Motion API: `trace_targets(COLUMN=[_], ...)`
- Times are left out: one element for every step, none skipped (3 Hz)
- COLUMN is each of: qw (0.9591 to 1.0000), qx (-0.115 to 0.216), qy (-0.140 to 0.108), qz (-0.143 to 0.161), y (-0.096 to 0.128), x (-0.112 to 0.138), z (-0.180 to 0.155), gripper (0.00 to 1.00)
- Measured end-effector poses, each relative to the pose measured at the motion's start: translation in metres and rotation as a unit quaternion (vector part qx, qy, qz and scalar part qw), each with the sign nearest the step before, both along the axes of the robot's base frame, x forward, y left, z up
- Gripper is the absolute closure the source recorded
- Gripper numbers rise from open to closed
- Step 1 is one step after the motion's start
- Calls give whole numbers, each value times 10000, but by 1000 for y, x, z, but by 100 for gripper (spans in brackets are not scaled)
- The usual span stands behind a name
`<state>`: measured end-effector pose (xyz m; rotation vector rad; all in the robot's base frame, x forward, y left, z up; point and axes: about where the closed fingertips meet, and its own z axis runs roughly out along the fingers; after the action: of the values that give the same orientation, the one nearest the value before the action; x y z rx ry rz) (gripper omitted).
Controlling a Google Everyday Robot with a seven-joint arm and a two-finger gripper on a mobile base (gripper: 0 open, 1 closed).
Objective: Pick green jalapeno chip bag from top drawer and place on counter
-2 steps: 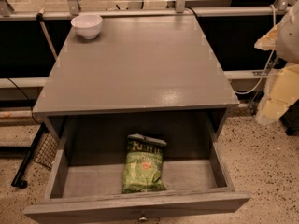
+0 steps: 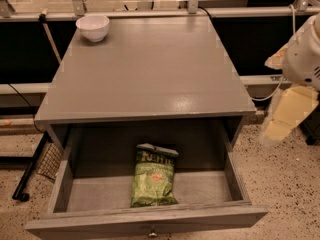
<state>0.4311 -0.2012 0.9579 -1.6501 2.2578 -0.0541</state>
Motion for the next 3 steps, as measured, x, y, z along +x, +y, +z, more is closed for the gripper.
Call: trace_targets(qw=[9983, 9919, 9788], qx=[303, 571, 1086], qy=[213, 489, 887], qz=[-447, -1022, -1495], y=[22, 49, 79], x=[-10, -16, -15], z=[-34, -74, -117], gripper=[0, 0, 0])
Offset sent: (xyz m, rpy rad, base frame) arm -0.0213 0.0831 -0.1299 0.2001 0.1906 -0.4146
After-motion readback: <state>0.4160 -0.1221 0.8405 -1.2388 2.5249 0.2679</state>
